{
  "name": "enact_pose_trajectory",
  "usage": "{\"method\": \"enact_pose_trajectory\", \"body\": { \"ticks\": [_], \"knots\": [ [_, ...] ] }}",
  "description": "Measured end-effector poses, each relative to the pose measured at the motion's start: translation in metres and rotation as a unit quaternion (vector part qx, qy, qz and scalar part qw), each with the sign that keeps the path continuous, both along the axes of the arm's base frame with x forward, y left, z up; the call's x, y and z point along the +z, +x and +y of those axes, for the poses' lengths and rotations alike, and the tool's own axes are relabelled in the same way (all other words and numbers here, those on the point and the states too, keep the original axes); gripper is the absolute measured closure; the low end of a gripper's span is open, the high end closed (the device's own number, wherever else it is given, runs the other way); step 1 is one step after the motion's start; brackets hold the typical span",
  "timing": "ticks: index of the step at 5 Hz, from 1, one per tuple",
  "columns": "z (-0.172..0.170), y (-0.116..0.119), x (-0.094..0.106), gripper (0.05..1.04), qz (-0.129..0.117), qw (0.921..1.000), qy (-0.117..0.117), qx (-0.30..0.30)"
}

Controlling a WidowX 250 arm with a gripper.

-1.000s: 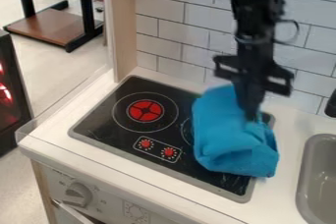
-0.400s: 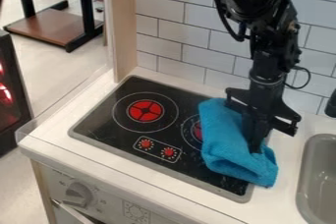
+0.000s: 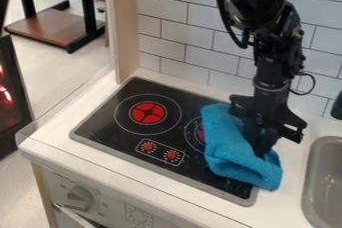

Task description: Fold the cloth from left to right

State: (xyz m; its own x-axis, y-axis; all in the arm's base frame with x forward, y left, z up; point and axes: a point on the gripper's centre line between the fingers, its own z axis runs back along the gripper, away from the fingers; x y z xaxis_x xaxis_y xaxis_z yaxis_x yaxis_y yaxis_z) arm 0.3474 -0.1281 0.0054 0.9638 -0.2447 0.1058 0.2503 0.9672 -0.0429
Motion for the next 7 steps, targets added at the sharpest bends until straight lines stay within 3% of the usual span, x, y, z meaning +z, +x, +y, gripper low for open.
{"method": "enact_pose_trajectory", "body": {
  "ticks": [2, 4, 6, 7],
  "knots": [
    [0.004, -0.008, 0.011, 0.123, -0.004, 0.9999, 0.003, -0.010],
    [0.005, -0.014, 0.025, 0.084, -0.010, 0.9998, -0.005, -0.014],
    [0.010, -0.017, 0.061, 0.084, -0.032, 0.9993, -0.012, -0.015],
    [0.016, -0.021, 0.084, 0.084, -0.044, 0.9990, -0.001, -0.012]
  ]
}}
